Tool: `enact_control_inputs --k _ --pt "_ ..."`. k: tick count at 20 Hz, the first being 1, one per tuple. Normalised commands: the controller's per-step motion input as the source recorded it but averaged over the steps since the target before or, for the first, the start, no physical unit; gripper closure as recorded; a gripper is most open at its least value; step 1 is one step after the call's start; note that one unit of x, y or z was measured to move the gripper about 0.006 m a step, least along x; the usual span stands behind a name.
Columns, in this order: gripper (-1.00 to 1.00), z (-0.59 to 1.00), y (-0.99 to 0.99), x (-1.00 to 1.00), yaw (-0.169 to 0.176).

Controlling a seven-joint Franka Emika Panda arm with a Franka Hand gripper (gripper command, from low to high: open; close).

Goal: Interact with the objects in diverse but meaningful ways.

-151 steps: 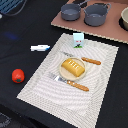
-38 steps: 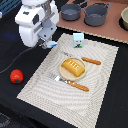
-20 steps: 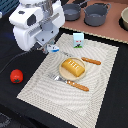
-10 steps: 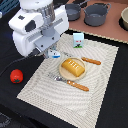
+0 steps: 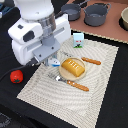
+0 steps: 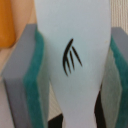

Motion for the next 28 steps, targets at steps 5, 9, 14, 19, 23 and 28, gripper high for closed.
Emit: enact_control_inputs --k 5,9,14,19,23,28 --pt "1.00 0.15 -0.49 0.82 -0.007" --pt "1.00 0.07 -0.49 0.78 -0.024" --pt "1.00 0.01 -0.45 0.79 -0.033" --pt "1.00 -0.02 -0.47 0.73 -0.027" --pt "1.00 0.00 -0.26 0.51 -0.011" --pt "-1.00 0.14 -0.18 0.37 -0.007"
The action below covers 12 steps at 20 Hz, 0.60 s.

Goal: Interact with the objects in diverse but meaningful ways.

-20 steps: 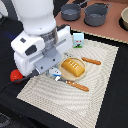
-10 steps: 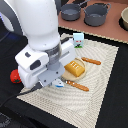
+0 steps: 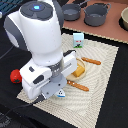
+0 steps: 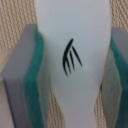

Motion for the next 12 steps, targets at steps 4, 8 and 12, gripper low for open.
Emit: enact_control_inputs --k 4,8,12 --pt "-1.00 0.72 -0.01 0.33 0.000" --pt "-1.00 1.00 0.01 0.10 0.000" --pt "-1.00 0.83 0.14 -0.15 0.038"
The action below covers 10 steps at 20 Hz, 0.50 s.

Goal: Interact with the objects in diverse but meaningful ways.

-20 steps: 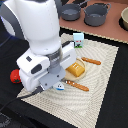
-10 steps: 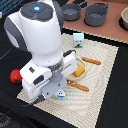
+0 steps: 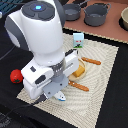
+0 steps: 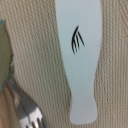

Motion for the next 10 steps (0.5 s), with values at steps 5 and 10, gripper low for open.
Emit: enact_control_inputs --k 5,10 --pt "-1.00 0.35 0.05 -0.52 0.023" --pt "-1.00 0.11 0.04 -0.89 0.045"
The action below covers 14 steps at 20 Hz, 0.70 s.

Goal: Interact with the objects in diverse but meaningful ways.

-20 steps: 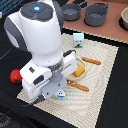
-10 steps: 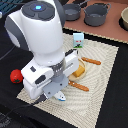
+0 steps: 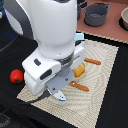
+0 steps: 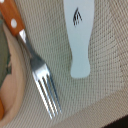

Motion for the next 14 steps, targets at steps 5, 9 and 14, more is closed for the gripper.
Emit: enact_control_inputs --k 5,9,14 --pt "-1.00 -0.19 0.01 -0.91 0.120" --pt "-1.00 -0.20 0.00 -0.94 0.101" --pt "-1.00 -0.22 0.00 -0.96 0.098"
